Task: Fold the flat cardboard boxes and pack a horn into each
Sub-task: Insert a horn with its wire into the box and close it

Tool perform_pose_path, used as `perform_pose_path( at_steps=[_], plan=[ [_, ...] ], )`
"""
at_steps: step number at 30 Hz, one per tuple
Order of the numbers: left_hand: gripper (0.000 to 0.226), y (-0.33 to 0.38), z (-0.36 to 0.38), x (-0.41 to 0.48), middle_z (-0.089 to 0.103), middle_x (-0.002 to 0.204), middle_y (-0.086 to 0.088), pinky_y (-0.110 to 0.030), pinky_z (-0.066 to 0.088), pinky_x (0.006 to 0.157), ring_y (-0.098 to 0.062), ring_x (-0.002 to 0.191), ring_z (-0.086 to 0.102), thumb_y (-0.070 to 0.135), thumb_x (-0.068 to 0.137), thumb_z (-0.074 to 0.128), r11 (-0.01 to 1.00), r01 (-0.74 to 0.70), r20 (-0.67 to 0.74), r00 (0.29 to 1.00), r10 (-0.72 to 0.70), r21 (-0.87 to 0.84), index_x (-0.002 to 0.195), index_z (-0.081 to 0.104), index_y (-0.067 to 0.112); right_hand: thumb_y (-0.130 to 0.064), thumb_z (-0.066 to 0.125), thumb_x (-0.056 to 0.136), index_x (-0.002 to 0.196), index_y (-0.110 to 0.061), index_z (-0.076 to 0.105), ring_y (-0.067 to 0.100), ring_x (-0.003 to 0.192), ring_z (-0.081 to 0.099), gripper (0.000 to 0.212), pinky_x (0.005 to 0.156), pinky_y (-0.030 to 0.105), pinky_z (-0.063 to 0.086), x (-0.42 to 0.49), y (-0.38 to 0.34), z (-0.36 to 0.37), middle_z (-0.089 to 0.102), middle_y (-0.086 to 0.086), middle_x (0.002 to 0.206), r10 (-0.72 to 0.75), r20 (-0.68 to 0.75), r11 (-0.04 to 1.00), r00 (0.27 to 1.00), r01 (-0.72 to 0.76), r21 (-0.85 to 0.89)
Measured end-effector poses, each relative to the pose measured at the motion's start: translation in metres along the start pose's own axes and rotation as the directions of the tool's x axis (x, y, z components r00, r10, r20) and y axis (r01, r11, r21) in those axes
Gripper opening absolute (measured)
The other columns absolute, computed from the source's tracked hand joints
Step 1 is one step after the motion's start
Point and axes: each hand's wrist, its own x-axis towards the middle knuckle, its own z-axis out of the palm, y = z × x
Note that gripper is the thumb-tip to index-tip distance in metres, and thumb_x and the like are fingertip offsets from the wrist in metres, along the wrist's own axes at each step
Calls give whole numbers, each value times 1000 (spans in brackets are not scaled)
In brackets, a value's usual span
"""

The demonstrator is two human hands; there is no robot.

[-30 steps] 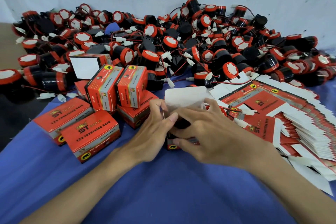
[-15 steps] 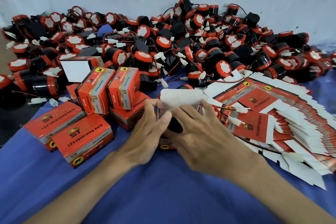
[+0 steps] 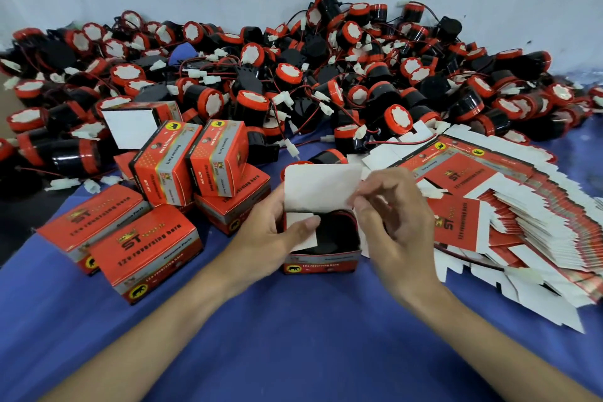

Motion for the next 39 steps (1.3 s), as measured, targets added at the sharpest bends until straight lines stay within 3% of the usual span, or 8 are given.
perform_pose_path(
  at_steps=[6,10,17,24,27,32,36,39],
  plan=[
    [40,1,3,0,68,112,19,-15,47,85,1,109,61,2,91,59,998,1,-81,997,4,62,114,56,36,11,48,84,93,-9,54,21,100,66,23,83,27,53,3,5,-17,62,3,100,27,212,988,977,-58,141],
    [44,-1,3,0,69,112,17,-14,48,85,1,107,61,-1,90,60,996,8,-128,992,4,91,112,58,36,7,59,80,87,-11,66,12,94,62,21,76,19,52,3,14,-21,63,3,95,-26,149,993,989,43,-114],
    [26,2,2,-1,72,93,16,-19,50,78,-2,92,66,-1,90,61,979,-20,-147,988,50,201,99,68,23,-15,62,87,88,-6,77,13,93,68,18,90,28,50,-4,17,-25,73,0,95,-247,404,847,881,399,-352],
    [20,2,2,-2,72,100,12,-13,48,78,0,98,65,-8,88,59,922,-148,-79,979,188,357,93,69,8,-55,50,85,111,-31,49,4,59,57,35,56,13,41,-2,-3,-21,67,-13,67,321,252,943,913,-333,6],
    [16,1,0,-3,71,104,10,-14,48,77,0,98,65,0,85,65,870,-214,-55,963,264,444,100,68,7,-43,52,92,119,-36,60,5,54,55,29,51,14,40,-2,-4,-21,64,-12,62,227,314,974,922,-216,-70],
    [51,0,-11,-7,64,119,8,-23,51,85,-9,109,61,49,84,60,812,-271,140,963,232,518,124,59,18,-33,60,89,108,-40,65,-6,87,63,20,72,7,43,-5,-4,-20,67,-33,94,161,346,986,924,-135,-97],
    [49,1,-17,-5,61,127,6,-24,47,96,-4,117,56,45,90,53,717,-329,192,944,268,615,129,58,16,-32,65,84,111,-30,65,-9,89,56,27,81,16,44,-10,4,-16,62,-37,85,91,327,979,941,-25,-201],
    [51,-1,-23,-2,59,131,0,-27,43,103,-10,123,54,40,90,58,629,-386,246,921,301,675,130,57,9,-15,70,79,111,-13,69,0,89,63,32,85,26,48,-13,9,-12,72,-11,96,-88,311,928,946,192,-321]
  ],
)
